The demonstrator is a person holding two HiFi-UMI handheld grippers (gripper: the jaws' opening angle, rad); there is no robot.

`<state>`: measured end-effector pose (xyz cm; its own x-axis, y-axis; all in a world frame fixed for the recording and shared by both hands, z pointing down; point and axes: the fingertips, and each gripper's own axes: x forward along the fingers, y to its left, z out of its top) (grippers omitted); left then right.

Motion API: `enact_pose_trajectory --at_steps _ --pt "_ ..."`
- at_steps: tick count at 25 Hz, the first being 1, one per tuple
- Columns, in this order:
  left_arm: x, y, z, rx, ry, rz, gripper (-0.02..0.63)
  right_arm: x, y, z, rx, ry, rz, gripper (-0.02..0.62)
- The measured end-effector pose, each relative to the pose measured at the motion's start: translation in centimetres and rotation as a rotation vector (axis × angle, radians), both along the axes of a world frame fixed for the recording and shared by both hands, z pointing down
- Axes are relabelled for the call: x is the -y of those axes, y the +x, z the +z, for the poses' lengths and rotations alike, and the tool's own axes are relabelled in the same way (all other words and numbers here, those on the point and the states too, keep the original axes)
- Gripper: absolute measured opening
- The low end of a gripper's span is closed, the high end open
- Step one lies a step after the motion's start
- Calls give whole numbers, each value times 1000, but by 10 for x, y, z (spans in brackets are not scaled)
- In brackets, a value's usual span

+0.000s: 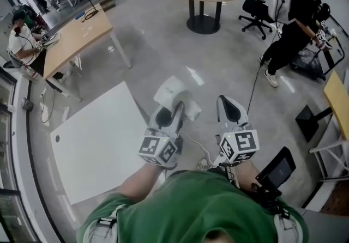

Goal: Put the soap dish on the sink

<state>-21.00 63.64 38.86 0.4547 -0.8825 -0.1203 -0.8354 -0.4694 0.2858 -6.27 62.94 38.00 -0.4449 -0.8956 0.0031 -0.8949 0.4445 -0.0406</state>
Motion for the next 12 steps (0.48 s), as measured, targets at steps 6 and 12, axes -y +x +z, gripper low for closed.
enact_pose_trajectory --at_steps 6,12 --pt "31 25 0 2 10 -39 150 39 21 4 1 -1 -50 2" --pt "56 39 4 20 -10 -43 150 67 31 12 17 -19 -66 2"
